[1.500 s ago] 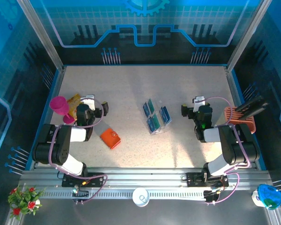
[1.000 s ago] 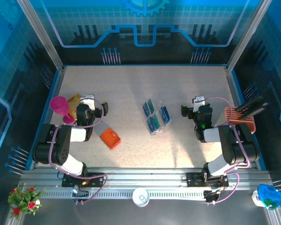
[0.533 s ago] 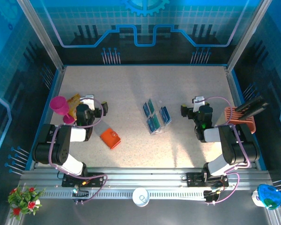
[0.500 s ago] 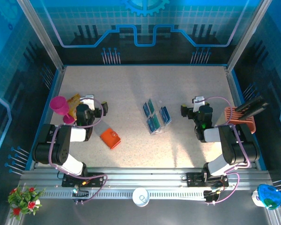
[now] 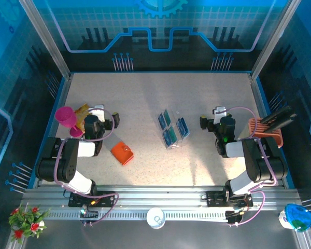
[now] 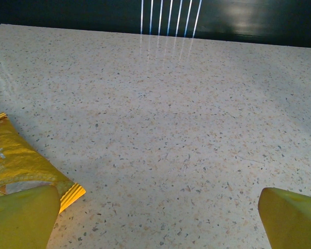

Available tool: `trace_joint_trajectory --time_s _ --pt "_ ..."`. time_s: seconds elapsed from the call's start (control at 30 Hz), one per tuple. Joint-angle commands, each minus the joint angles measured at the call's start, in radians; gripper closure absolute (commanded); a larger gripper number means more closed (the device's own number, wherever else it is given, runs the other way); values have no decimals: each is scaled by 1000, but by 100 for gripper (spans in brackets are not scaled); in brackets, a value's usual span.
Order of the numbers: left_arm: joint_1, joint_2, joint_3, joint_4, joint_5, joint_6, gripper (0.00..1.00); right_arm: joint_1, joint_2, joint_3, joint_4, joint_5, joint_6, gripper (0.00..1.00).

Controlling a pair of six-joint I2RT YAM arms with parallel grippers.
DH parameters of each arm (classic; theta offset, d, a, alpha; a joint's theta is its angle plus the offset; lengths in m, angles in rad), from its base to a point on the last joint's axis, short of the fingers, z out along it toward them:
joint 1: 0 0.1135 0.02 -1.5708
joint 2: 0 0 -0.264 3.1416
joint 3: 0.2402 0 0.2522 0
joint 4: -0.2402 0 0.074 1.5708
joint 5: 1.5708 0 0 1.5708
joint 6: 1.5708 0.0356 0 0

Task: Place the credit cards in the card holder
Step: Move the storage box to the top-center of the table.

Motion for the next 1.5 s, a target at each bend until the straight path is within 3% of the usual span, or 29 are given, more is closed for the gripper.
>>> trace_joint_trajectory --time_s 0.0,0.1,0.23,0.3,0.4,0.53,0.77,0.97,1.17,1.3,1.47 --pt "7 -36 9 -48 -60 -19 1 -12 -60 18 -36 10 -11 0" --pt "6 -67 50 -148 -53 -10 1 -12 -137 38 -137 65 11 0" --pt "6 -117 102 -281 -123 -33 1 -12 -263 126 -380 93 65 0" --pt "2 -153 125 -345 -149 -37 1 -15 -317 224 -564 88 161 0" --pt "1 -224 171 -458 -168 -69 1 -29 -361 378 -866 69 435 0" --pt "-19 -312 264 -641 -164 -133 1 -58 -370 495 -1018 -135 554 0" --pt "-151 -364 478 -974 -194 -224 1 -13 -438 489 -1032 -417 536 1" --pt "-236 -359 600 -1223 -221 -370 1 145 -479 493 -1299 -437 454 15" --pt "-261 -377 613 -1343 -215 -476 1 338 -557 412 -1451 -381 488 18" --pt "-263 -386 601 -1385 -212 -509 1 456 -594 333 -1445 -370 568 19" --pt "-263 -366 596 -1421 -194 -529 1 582 -561 223 -1298 -320 696 20"
